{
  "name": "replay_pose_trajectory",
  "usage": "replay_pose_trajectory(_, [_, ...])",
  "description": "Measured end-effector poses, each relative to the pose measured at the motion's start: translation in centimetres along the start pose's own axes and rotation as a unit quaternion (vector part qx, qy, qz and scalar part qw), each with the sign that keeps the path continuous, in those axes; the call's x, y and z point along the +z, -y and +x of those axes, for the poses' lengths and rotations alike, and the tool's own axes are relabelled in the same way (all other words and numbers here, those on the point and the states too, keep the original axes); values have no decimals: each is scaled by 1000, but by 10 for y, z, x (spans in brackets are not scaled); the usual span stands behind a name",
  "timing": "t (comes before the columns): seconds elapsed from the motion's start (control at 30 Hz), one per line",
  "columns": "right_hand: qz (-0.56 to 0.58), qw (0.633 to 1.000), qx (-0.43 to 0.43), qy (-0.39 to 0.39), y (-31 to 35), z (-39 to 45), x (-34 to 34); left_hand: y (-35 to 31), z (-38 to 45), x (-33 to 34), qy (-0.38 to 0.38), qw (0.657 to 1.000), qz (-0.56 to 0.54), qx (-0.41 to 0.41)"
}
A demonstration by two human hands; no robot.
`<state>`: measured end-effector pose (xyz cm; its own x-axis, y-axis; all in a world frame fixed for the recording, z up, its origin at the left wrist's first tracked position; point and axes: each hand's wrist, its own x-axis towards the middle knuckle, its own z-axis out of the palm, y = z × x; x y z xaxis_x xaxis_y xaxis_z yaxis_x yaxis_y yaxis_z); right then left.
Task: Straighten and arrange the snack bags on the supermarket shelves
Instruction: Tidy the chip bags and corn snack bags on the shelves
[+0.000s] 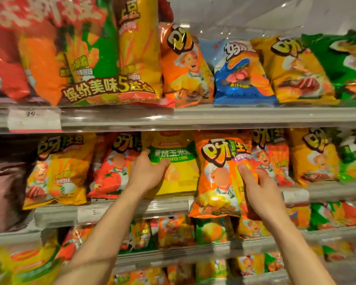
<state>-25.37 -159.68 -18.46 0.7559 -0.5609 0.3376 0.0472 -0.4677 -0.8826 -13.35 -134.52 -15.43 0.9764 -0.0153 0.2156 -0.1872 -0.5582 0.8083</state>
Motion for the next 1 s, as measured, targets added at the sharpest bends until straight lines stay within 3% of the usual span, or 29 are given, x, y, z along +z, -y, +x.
replay_pose_trajectory(0.4, [31,999,-12,42,2,0,1,7,13,-3,-52,966,-241,-76])
replay_pose_trajectory(0.63, [29,999,-9,40,1,0,1,1,13,-4,-22,965,-245,-89])
replay_pose_trajectory(0.9, [37,999,-6,23,6,0,5,-1,12,-7,3,989,-145,-17])
replay_pose_trajectory(1.0, [39,999,-15,28,7,-1,6,0,8,-12,-40,988,-151,-17])
